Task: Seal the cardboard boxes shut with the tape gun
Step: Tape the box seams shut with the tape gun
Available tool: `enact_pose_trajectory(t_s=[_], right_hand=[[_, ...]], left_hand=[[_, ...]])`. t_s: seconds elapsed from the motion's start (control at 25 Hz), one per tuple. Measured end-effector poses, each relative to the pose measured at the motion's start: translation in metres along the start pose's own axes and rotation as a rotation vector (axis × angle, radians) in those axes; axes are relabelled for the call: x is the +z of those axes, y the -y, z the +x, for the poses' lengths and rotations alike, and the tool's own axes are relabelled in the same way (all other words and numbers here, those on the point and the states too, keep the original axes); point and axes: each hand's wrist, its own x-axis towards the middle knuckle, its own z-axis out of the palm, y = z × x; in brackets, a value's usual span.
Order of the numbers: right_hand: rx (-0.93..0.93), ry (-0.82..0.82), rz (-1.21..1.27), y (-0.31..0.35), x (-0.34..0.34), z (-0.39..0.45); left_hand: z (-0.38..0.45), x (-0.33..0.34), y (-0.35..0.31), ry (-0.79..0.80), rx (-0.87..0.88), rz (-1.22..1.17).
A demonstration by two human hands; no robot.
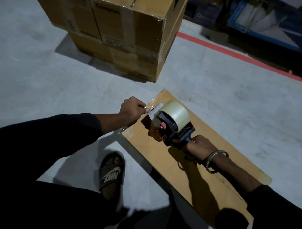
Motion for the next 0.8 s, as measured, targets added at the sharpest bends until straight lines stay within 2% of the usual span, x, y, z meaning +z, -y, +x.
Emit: enact_pose_trajectory(t_s=[0.28,0.48,0.64,0.8], right_hand=[[0.015,-0.089,-0.183,-0.009,0.021,0.003],[-0.006,-0.105,-0.305,-0.016,0.007,-0.005],[0.092,-0.067,-0.390,-0.068,-0.011,-0.037],[0.220,-0.044,-0.437,-0.128,-0.035,-0.074]], left_hand=[[-0.004,0.001,-0.009,0.014,-0.059,-0.034],[-0.009,0.003,-0.009,-0.036,-0.157,-0.097],[-0.018,0.006,-0.015,-0.085,-0.209,-0.123],[-0.027,0.011,-0.015,-0.115,-0.287,-0.267]])
